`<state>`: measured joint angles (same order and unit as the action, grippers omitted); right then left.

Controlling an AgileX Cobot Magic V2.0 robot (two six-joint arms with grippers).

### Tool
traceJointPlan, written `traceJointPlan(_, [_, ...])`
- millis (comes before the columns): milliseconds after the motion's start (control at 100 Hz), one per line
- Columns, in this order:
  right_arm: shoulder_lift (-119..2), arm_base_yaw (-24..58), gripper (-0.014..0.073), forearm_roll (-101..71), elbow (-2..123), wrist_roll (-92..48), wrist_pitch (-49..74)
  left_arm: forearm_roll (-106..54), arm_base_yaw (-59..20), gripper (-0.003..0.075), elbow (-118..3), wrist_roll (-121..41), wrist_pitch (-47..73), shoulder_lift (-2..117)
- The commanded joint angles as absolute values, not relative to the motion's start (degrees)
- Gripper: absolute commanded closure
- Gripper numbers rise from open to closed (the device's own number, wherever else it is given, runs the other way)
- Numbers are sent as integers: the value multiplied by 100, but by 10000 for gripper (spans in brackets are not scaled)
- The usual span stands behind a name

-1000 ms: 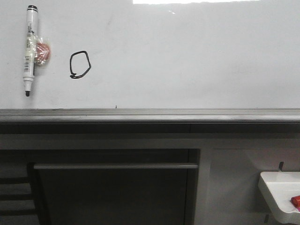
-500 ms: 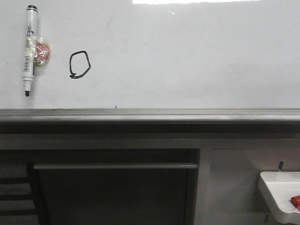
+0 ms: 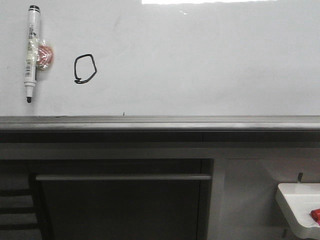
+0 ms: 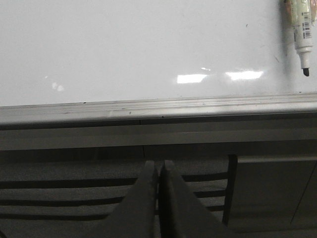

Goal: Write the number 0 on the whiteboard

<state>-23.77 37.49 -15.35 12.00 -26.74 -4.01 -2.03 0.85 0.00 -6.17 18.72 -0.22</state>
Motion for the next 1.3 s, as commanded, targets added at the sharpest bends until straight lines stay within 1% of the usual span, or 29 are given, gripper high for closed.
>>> traceJointPlan(0, [-2378, 3723, 650, -1478, 1345, -2716, -847, -256, 83, 741, 64, -586, 1500, -171])
traceJointPlan(290, [-2378, 3723, 649, -1478, 1345, -2716, -860, -256, 83, 741, 64, -586, 1500, -171])
traceJointPlan(540, [-2378, 3723, 649, -1512, 1345, -2716, -1596, -256, 83, 741, 64, -586, 1500, -171])
traceJointPlan(670, [-2298, 3723, 650, -1458, 1345, -1976, -1658, -256, 83, 741, 64, -586, 1500, -171])
traceJointPlan(740, [-2202, 3681, 650, -944, 1345, -1542, -1658, -256, 83, 741, 64, -586, 1500, -171])
traceJointPlan(880, [-2091, 3275, 650, 65, 1345, -388, -1554, -256, 83, 741, 64, -586, 1500, -171])
traceJointPlan(1010, [-1919, 2646, 650, 774, 1345, 462, -1370, -256, 83, 741, 64, -586, 1500, -171])
traceJointPlan(1080, [-1795, 2286, 650, 1131, 1345, 665, -1356, -256, 83, 741, 64, -586, 1500, -171])
traceJointPlan(1291, [-1382, 1440, 650, 1134, 1121, 665, -1513, -256, 83, 741, 64, -586, 1500, -171])
